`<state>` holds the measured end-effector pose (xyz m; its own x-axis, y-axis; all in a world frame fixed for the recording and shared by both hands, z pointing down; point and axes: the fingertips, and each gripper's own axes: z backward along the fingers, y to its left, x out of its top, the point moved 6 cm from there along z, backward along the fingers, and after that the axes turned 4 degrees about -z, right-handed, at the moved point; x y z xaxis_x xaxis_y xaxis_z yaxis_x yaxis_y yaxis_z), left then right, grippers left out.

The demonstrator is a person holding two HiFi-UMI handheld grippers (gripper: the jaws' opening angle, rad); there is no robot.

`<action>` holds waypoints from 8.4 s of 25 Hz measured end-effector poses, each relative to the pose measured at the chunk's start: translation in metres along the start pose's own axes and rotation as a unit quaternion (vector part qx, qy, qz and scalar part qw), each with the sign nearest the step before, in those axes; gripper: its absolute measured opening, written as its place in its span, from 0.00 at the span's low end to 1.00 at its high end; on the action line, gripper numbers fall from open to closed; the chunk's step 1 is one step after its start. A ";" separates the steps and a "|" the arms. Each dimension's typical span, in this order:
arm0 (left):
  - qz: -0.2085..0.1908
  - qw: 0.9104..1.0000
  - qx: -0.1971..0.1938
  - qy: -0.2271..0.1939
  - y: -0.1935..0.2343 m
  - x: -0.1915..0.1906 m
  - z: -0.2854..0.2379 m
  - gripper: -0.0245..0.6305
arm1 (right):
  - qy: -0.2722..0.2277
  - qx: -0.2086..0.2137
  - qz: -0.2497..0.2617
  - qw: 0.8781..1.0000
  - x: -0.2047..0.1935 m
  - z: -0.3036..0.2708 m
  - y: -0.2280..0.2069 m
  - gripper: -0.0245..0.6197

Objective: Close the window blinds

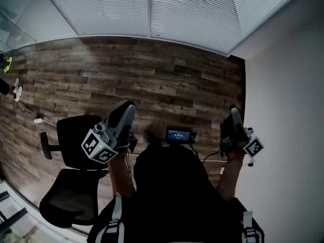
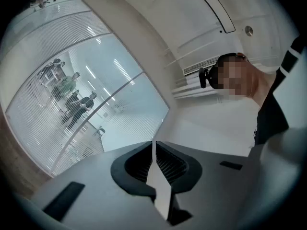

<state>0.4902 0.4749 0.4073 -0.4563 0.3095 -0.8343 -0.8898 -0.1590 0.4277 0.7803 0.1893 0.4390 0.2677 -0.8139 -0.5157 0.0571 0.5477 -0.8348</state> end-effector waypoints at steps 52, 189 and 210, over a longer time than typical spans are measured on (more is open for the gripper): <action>-0.001 0.997 0.080 -0.016 0.131 0.047 0.023 0.08 | 0.068 0.007 0.024 0.997 -0.039 -0.176 -0.041 0.19; -0.252 0.860 0.397 0.197 0.698 0.032 -0.615 0.33 | 0.036 0.037 0.081 0.995 0.392 -0.604 -0.374 0.32; -0.343 0.798 0.422 0.262 0.702 0.029 -0.615 0.24 | 0.037 0.032 0.084 0.995 0.389 -0.601 -0.377 0.32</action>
<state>-0.1477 -0.2044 0.4691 0.0032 -0.4159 -0.9094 -0.7142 0.6356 -0.2931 0.2850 -0.4502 0.4368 0.2071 -0.7208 -0.6615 0.0795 0.6863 -0.7230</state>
